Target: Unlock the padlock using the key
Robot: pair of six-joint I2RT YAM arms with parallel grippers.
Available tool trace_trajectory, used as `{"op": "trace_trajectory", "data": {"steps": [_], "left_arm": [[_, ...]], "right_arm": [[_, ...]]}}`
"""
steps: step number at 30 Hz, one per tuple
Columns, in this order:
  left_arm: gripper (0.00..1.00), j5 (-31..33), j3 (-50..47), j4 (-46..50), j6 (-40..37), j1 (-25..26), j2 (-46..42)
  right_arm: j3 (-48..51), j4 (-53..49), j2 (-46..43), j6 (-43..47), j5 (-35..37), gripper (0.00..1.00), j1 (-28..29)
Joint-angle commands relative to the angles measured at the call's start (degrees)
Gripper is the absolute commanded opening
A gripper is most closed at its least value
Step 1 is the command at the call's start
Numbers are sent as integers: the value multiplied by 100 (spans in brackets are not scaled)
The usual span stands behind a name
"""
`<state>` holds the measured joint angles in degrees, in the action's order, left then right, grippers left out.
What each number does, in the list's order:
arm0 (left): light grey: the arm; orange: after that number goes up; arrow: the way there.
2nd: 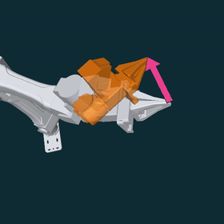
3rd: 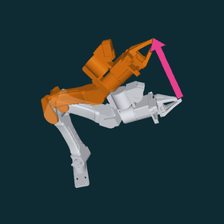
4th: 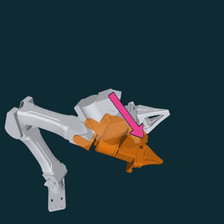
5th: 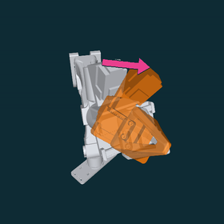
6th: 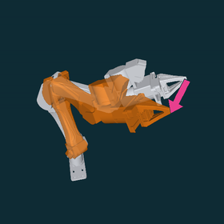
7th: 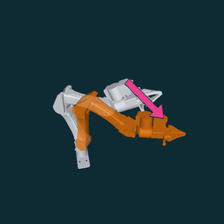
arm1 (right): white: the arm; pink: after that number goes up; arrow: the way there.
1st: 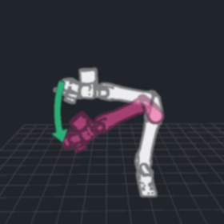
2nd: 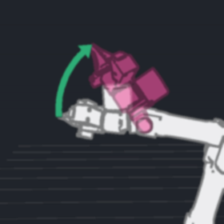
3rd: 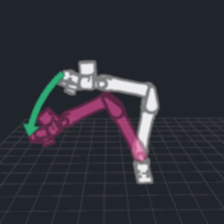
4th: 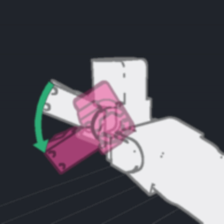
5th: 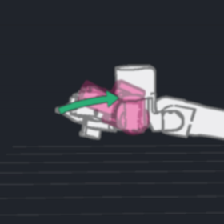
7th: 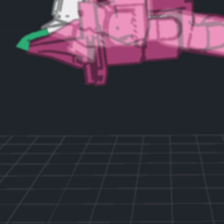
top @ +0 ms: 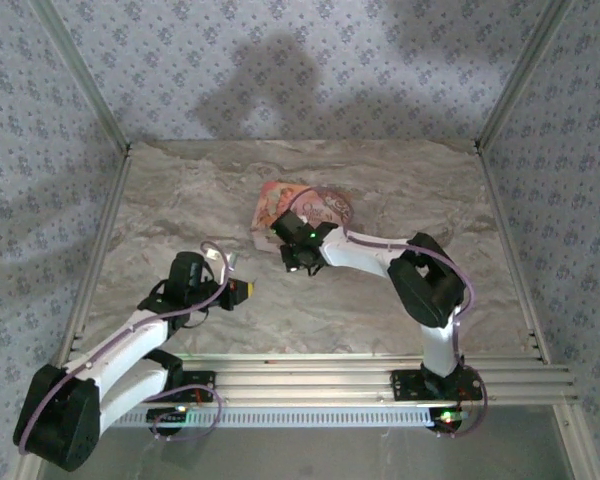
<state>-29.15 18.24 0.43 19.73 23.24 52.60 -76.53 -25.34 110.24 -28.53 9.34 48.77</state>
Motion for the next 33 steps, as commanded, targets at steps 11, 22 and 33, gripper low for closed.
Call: {"op": "trace_trajectory", "data": {"steps": [11,22,33], "left_arm": [[0,225,4,150,38,163,-152],[0,471,101,413,155,163,-293],[0,423,145,353,137,163,-263]], "right_arm": [[303,-55,-628,801,291,48,-85],[-467,-820,114,-698,2006,49,563],[-147,-424,209,-1644,2346,50,546]]}}
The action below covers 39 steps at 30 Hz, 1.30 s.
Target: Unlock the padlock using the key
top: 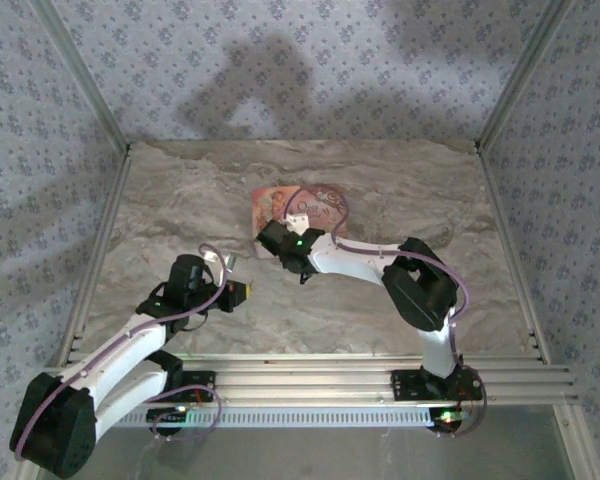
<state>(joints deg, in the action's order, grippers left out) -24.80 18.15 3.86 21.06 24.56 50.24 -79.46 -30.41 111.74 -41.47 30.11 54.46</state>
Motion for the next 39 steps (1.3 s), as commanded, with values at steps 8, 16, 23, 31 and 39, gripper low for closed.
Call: {"op": "trace_trajectory", "data": {"steps": [8,16,23,31,39], "left_arm": [[0,-16,206,62,-54,32,36],[0,-30,206,4,-62,32,118],[0,-42,197,-6,-102,32,150],[0,-134,226,-48,-170,32,201],[0,-274,180,-246,-218,32,219]], "right_arm": [[227,435,205,-362,122,49,-127],[141,554,398,-274,-65,47,-215],[111,648,467,-152,-113,41,-260],[54,555,325,181,-269,18,-263],[172,276,-178,506,-938,6,-284]]}}
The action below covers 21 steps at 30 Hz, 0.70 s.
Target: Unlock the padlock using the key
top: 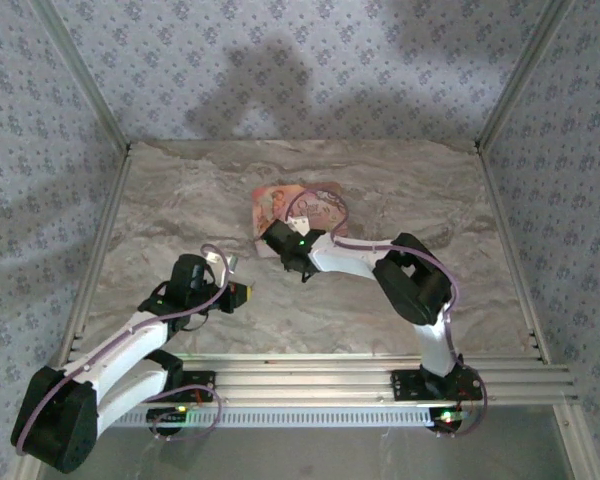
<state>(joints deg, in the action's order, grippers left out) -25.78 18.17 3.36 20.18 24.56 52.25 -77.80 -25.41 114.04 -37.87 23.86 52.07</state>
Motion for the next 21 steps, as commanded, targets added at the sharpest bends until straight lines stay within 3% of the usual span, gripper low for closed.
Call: {"op": "trace_trajectory", "data": {"steps": [1,6,21], "left_arm": [[0,-213,170,-235,-146,32,37],[0,-299,125,-489,-153,90,145],[0,98,237,-767,-336,705,715]], "right_arm": [[44,-230,-473,327,-476,4,-65],[183,-223,-696,416,-1490,0,-217],[-170,-619,-831,755,-3899,0,-651]]}}
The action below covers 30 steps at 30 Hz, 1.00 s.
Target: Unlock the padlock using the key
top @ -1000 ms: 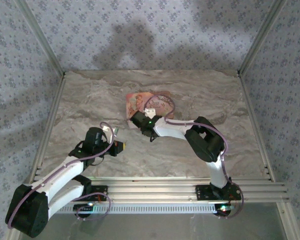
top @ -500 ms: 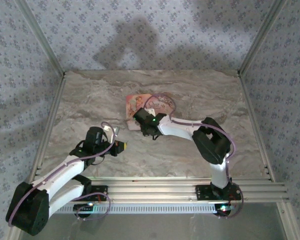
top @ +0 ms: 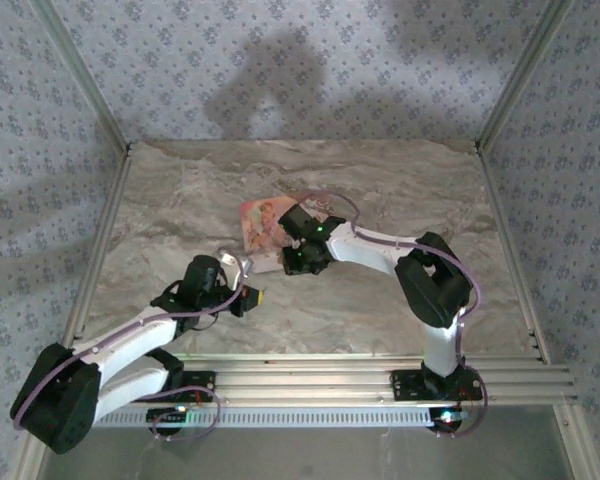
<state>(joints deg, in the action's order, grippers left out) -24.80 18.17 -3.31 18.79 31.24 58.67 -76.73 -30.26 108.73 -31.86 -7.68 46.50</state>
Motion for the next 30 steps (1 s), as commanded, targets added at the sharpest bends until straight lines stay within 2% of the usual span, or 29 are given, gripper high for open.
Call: {"op": "trace_trajectory", "data": {"steps": [1,6,15,24,30], "left_arm": [[0,-31,240,-106,-220,34,90],[0,-259,230,-384,-329,36,321],[0,-1087,494,-1645,-234,28,1633],[0,-856,98,-2789,134,26,1584],[0,-502,-99,-2792,129,31,1210]], "right_arm": [[-296,-127,-299,147,-907,0,-148],[-469,-297,-256,186,-1382,0,-321],[-667,-695,-308,251,-1761,0,-486],[-651,-692,-396,75,-2311,0,-605],[-699,-632,-453,-142,-2724,0,-742]]}}
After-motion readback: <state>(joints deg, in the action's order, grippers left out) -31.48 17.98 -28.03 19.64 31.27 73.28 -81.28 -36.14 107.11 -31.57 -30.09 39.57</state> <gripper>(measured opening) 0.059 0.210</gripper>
